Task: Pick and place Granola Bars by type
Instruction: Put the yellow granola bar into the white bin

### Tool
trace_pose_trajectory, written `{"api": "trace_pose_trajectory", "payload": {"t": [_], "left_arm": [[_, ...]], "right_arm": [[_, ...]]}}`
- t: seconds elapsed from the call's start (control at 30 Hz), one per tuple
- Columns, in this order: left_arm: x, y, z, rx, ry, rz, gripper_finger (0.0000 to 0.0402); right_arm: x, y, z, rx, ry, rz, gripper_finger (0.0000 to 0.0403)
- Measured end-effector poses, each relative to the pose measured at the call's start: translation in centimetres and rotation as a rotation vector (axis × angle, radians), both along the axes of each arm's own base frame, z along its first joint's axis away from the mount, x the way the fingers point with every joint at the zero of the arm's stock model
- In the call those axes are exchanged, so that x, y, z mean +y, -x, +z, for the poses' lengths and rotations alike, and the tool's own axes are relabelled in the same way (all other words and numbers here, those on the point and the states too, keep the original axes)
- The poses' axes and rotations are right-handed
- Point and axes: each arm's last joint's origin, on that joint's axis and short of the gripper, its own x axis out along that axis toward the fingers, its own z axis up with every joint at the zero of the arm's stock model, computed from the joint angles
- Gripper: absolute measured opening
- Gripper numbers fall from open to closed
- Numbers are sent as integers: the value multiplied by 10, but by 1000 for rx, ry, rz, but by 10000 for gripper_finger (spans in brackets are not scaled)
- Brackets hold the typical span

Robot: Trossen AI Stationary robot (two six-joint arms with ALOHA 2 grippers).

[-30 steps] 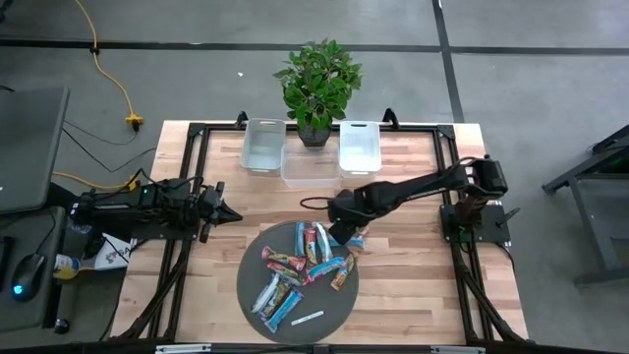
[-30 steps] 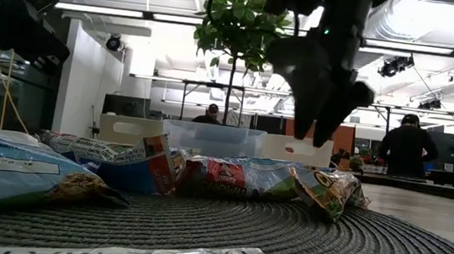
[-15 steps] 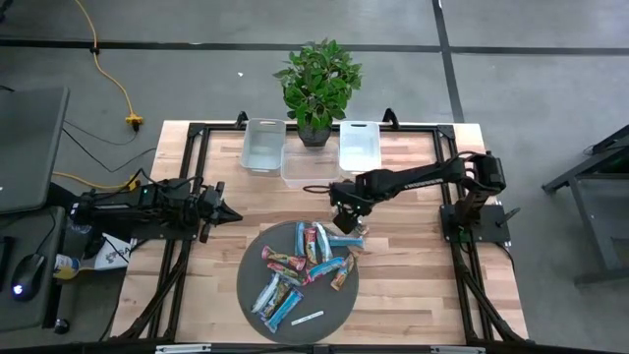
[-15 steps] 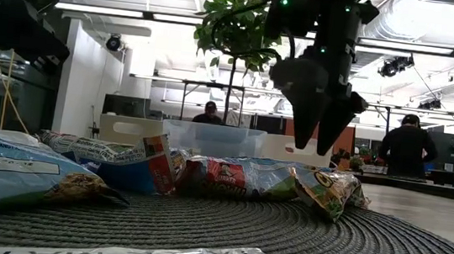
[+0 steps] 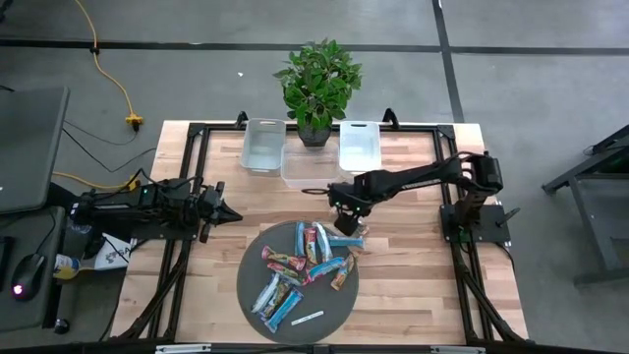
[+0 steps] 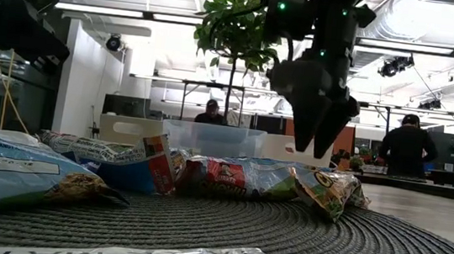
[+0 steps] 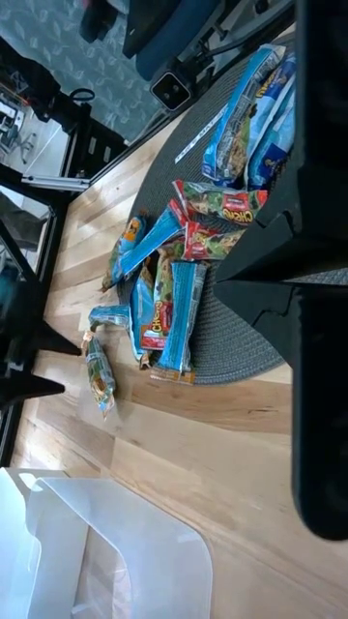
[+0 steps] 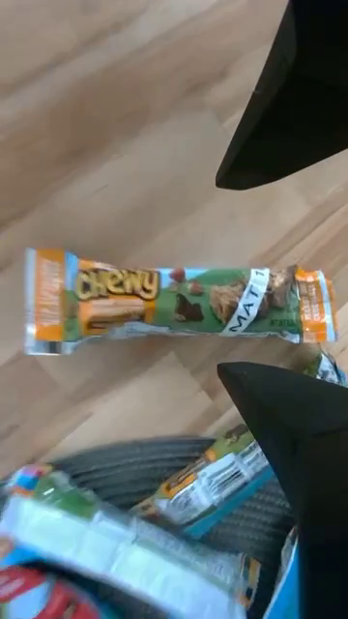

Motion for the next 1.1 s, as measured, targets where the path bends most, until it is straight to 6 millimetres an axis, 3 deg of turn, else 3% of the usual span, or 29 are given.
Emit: {"api": "trace_pose_trajectory", "payload": {"t": [0.33, 0.73, 1.1], "left_arm": [[0, 0, 0, 0, -2, 5, 1], [0, 0, 0, 0, -1, 2, 1], [0, 0, 0, 0, 0, 0, 1]], "right_arm": [[9, -8, -38, 103, 8, -3, 292], [9, -14, -54, 116, 3, -81, 289], [9, -15, -56, 113, -10, -79, 242]]}}
